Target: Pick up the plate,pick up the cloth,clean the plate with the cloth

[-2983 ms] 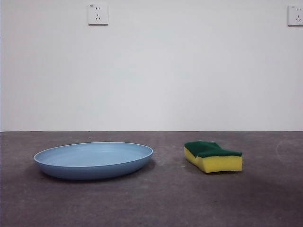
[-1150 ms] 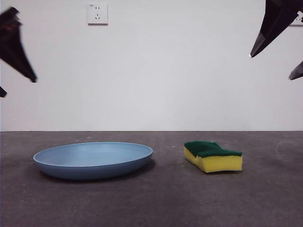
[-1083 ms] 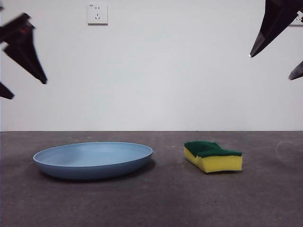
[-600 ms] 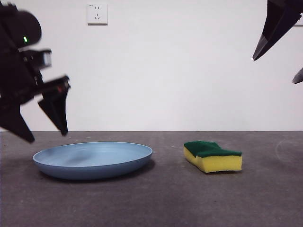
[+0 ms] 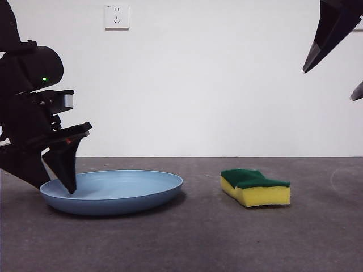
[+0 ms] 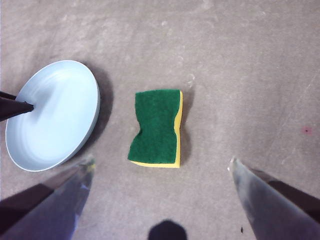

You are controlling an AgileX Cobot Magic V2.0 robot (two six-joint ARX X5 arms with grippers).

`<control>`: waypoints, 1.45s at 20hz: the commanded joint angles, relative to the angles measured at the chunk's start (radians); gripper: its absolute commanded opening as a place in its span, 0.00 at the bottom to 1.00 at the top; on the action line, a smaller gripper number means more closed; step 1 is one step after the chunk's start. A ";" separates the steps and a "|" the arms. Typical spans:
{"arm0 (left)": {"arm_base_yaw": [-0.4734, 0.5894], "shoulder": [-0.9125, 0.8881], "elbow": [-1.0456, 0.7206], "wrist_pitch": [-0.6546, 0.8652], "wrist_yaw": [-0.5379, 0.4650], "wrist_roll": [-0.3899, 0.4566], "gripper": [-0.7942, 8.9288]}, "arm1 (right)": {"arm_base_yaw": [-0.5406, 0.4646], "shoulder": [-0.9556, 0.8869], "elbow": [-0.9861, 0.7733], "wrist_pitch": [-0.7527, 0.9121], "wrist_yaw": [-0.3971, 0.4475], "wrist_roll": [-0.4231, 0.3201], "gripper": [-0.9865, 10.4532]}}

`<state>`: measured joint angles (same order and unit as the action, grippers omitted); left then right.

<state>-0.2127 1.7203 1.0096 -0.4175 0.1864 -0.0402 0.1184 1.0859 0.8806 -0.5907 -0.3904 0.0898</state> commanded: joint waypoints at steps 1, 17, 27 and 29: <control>-0.005 0.012 -0.005 0.001 -0.002 0.019 0.07 | 0.003 0.001 0.003 0.002 -0.001 0.008 0.49; -0.016 -0.272 0.011 -0.114 0.103 0.018 0.07 | 0.298 0.383 0.330 -0.123 0.245 -0.066 0.49; -0.016 -0.478 0.011 -0.195 0.101 0.018 0.07 | 0.331 0.704 0.366 -0.055 0.319 -0.082 0.49; -0.016 -0.491 0.011 -0.222 0.101 0.019 0.07 | 0.330 0.738 0.366 -0.030 0.318 -0.082 0.49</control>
<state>-0.2256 1.2301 1.0195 -0.6422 0.2802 -0.0319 0.4458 1.8137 1.2472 -0.6254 -0.0750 0.0135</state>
